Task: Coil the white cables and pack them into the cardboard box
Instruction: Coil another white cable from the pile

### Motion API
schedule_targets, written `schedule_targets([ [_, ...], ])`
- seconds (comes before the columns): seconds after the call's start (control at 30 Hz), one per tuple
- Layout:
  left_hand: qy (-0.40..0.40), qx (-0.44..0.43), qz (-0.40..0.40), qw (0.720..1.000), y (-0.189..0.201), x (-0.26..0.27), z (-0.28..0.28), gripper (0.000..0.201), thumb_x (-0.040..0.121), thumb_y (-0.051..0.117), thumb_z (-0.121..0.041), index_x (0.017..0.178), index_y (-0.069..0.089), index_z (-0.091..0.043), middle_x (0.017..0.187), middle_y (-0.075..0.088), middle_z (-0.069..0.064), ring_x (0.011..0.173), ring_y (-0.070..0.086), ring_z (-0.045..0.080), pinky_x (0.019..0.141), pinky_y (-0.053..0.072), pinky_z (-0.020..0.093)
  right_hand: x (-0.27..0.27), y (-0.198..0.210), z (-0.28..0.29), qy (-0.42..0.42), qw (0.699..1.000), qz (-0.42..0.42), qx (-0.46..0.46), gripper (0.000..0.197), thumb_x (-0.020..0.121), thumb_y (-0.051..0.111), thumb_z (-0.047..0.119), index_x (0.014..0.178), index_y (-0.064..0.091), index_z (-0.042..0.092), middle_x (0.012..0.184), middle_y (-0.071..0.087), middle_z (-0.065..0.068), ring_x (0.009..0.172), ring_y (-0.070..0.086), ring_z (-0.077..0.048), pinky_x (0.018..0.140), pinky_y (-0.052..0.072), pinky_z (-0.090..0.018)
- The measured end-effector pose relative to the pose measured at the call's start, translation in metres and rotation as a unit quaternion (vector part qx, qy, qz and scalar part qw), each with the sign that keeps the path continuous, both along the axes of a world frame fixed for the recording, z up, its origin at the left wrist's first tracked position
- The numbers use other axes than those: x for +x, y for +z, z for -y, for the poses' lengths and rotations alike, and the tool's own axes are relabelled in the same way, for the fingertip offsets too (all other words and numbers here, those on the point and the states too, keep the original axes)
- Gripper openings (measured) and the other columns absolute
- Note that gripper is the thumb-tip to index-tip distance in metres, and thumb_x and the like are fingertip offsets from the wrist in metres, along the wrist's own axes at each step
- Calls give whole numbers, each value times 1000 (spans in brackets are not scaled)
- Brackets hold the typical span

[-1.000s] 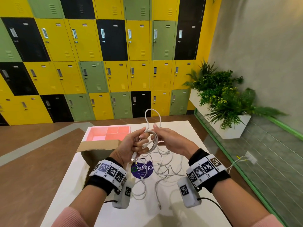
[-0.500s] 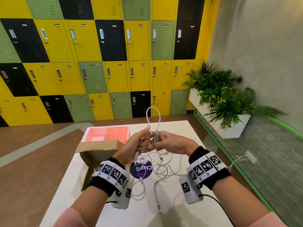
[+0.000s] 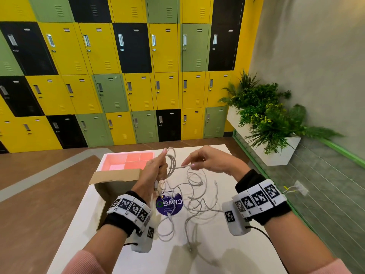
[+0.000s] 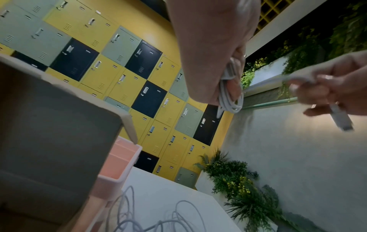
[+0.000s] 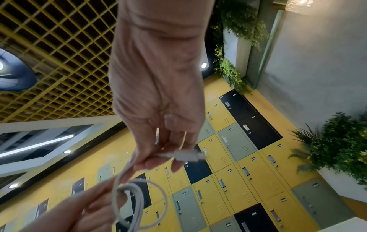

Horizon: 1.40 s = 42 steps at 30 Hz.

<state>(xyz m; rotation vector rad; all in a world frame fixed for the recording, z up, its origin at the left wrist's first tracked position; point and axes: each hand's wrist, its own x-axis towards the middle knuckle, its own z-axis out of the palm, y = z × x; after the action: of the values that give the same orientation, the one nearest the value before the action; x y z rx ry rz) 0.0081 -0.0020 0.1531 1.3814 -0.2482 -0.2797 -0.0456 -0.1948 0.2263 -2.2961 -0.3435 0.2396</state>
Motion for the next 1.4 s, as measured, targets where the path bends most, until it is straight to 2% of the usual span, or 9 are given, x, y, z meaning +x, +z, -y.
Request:
schedule_targets([
  [0.1,1,-11,-8,1000,-6,2,-5,44,96,47,-39,59,30,-24,47,23,-10,39,17,4,37,17,17,-3,7,3,-45,995,62,64,20,96,51,7,105,69,9,95,63,1,83,52,-6,70,43,-12],
  [0.2,9,-11,-9,1000,-9,2,-7,43,97,47,-37,59,31,-23,47,25,-9,39,18,5,37,18,17,-4,6,4,-77,978,71,179,21,98,46,6,103,66,6,84,60,7,77,53,0,62,41,-6],
  [0.3,9,-14,-3,1000,-8,3,-9,43,98,45,-37,60,30,-22,47,25,-9,39,19,5,37,19,17,1,2,5,-102,957,88,256,23,99,44,6,97,66,15,87,62,-1,85,56,-10,72,41,-19],
  [0.37,5,-14,3,1000,-6,3,-9,43,98,45,-37,61,29,-22,48,25,-9,40,19,5,38,19,17,6,-1,7,-123,935,102,317,26,99,43,5,94,66,16,82,61,0,80,57,-11,80,44,-30],
  [0.67,13,-3,37,999,-4,7,-7,45,99,45,-38,59,29,-23,50,24,-9,43,19,6,40,21,18,20,-3,15,-172,854,141,471,27,99,39,4,92,64,12,68,63,7,70,58,-12,91,48,-35],
  [0.8,36,-4,24,999,-16,12,-13,43,101,39,-34,62,38,-17,47,27,-8,39,22,6,38,22,17,20,6,19,-177,803,146,550,26,100,37,5,90,61,9,61,58,5,61,58,-6,83,52,-28],
  [1.2,7,176,128,976,-28,7,-15,38,90,59,-39,94,50,-2,67,50,-2,53,42,8,47,38,20,26,4,27,-242,792,170,534,28,100,40,8,89,65,13,64,56,0,62,60,-6,73,54,-22],
  [1.33,-15,183,139,973,-28,6,-16,34,92,52,-36,95,52,-3,68,53,0,47,38,7,44,34,21,26,5,31,-257,787,176,532,28,101,39,10,88,64,14,62,58,2,66,60,-11,61,51,-18],
  [1.4,-17,168,132,977,-28,6,-17,29,96,48,-32,93,53,-4,66,48,0,47,37,6,44,34,20,27,2,35,-268,781,186,532,27,100,40,8,89,64,12,70,58,1,62,59,-5,69,54,-21],
])
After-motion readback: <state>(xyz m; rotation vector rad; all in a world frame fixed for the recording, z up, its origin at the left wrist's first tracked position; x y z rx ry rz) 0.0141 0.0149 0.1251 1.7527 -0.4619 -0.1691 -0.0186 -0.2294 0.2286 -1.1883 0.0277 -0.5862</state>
